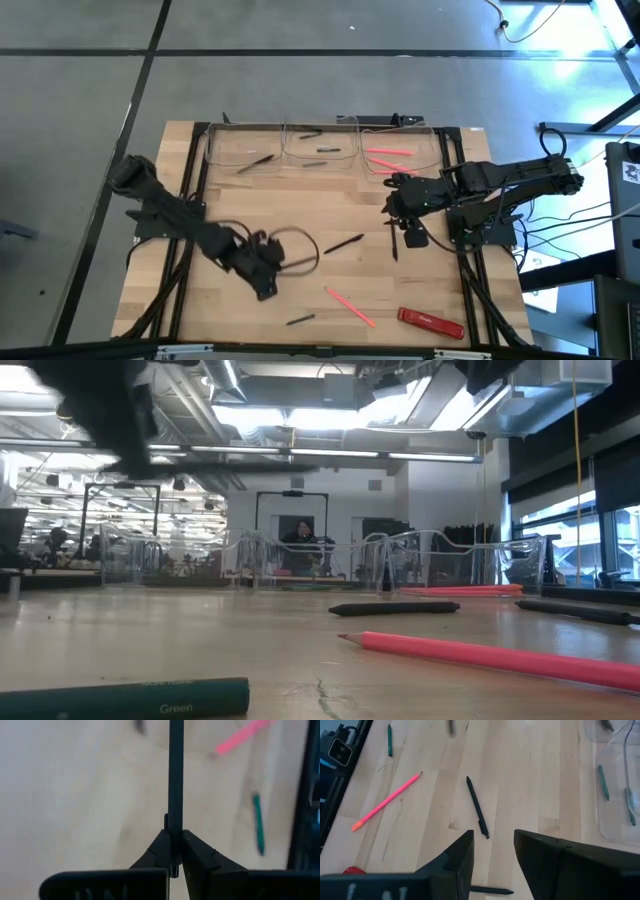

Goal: Sort crayons/erasers/pens/pencils in bins
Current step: Put the black pen into the left transparent bin

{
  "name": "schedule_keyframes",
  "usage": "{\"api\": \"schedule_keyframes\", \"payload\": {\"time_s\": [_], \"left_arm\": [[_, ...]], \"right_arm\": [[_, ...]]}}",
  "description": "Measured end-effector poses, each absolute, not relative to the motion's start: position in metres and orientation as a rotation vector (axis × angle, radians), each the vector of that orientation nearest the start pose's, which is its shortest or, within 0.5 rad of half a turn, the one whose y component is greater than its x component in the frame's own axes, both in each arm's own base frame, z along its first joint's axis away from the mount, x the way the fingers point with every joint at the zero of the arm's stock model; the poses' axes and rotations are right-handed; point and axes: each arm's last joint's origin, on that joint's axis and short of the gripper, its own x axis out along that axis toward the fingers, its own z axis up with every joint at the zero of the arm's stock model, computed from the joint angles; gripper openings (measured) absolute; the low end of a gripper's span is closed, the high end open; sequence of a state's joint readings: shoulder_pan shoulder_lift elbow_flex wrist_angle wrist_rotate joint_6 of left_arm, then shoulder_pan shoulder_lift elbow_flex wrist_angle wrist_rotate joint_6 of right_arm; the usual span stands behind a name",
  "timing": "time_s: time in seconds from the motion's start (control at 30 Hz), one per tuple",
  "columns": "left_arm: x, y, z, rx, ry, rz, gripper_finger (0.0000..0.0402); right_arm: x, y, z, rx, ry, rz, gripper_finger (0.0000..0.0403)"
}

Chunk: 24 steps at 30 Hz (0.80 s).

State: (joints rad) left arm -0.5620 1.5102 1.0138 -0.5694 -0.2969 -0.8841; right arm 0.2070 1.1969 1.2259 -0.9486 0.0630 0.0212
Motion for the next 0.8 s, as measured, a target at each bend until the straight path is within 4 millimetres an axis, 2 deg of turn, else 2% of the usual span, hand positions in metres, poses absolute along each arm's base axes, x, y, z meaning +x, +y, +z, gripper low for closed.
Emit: {"api": "schedule_keyframes", "payload": {"time_s": [0.27,0.43,0.57,0.8], "left_arm": [[0.222,-0.074,0.277,-0.373,0.817,0.489,0.0017],[0.195,-0.027,0.298,-0.302,0.742,0.706,0.0017],[0.183,0.007,0.305,-0.232,0.747,0.859,0.0017],[0.18,0.06,0.298,-0.252,0.863,1.025,0.0017]], "right_arm": [[0.224,0.04,0.342,-0.175,0.865,-0.038,0.0142],[0.229,0.038,0.347,-0.204,0.785,-0.14,0.0142],[0.232,0.038,0.351,-0.206,0.734,-0.172,0.0142],[0.234,0.038,0.353,-0.198,0.703,-0.175,0.0142]]}}
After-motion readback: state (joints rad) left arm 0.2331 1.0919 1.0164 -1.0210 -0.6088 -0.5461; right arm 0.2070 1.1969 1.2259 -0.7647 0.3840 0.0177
